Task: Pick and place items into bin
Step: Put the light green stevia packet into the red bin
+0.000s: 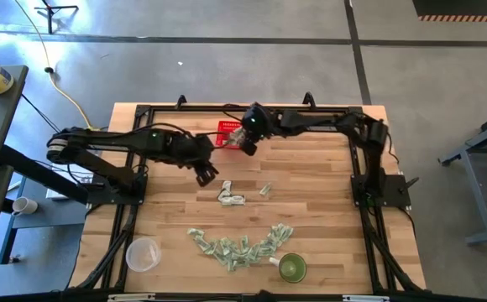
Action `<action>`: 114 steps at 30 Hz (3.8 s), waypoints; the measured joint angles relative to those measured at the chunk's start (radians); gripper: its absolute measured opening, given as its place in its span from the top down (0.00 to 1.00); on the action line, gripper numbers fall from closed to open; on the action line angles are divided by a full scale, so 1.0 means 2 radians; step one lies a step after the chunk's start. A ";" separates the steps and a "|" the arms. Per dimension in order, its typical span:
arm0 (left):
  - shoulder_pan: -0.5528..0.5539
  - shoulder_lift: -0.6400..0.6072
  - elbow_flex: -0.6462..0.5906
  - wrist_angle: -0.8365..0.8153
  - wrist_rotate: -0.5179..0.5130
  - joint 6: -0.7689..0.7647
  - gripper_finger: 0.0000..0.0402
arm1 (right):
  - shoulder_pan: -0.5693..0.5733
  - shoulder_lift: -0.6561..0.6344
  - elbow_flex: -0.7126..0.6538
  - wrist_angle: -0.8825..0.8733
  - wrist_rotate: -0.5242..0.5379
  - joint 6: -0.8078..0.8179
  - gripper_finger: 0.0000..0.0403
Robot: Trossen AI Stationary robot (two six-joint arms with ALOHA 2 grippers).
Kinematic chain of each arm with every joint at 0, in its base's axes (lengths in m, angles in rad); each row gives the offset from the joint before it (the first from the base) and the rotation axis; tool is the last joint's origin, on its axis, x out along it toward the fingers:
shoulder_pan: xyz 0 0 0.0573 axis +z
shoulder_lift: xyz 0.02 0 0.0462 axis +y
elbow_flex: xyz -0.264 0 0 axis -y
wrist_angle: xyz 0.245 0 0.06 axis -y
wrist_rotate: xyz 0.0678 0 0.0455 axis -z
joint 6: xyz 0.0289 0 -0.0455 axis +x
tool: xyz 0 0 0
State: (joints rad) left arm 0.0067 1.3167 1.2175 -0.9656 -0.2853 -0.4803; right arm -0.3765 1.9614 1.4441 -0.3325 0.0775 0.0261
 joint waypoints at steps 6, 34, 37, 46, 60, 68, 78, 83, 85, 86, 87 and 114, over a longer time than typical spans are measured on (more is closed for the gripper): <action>0.008 0.014 -0.008 -0.041 0.058 0.007 0.57 | 0.001 0.011 0.054 -0.042 0.024 -0.037 0.63; -0.272 -0.001 -0.159 0.151 0.124 0.103 0.57 | 0.148 -0.256 -0.226 -0.164 0.040 -0.065 0.36; -0.273 0.034 -0.159 0.153 0.125 0.085 0.57 | 0.159 -0.319 -0.279 -0.131 0.079 -0.016 0.36; -0.272 0.129 -0.164 0.170 0.139 0.094 0.57 | 0.165 -0.395 -0.321 -0.122 0.143 0.036 0.36; -0.273 0.143 -0.204 0.211 0.058 0.074 0.78 | 0.140 -0.393 -0.321 -0.115 0.189 0.034 0.36; -0.211 0.133 -0.205 0.143 -0.003 0.082 0.91 | 0.119 -0.393 -0.321 -0.104 0.207 0.077 0.36; 0.035 0.023 -0.165 0.188 -0.027 0.257 0.93 | 0.120 -0.393 -0.321 -0.114 0.203 0.108 0.36; 0.185 0.030 -0.152 0.324 0.076 0.366 0.92 | 0.129 -0.393 -0.321 -0.120 0.209 0.133 0.36; 0.219 0.049 -0.142 0.368 0.113 0.378 0.94 | 0.133 -0.393 -0.321 -0.122 0.209 0.139 0.36; 0.232 0.063 -0.133 0.370 0.116 0.380 0.94 | 0.135 -0.393 -0.321 -0.123 0.209 0.144 0.36; 0.242 0.078 -0.123 0.370 0.119 0.380 0.94 | 0.136 -0.393 -0.321 -0.124 0.209 0.148 0.36; 0.159 0.080 0.011 0.102 0.238 0.210 0.51 | 0.196 -0.346 -0.321 -0.140 -0.087 0.040 0.36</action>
State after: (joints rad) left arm 0.3241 1.4767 1.2391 -0.7608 0.1900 -0.0604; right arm 0.0162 1.2687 0.8028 -0.6126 -0.0960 0.1056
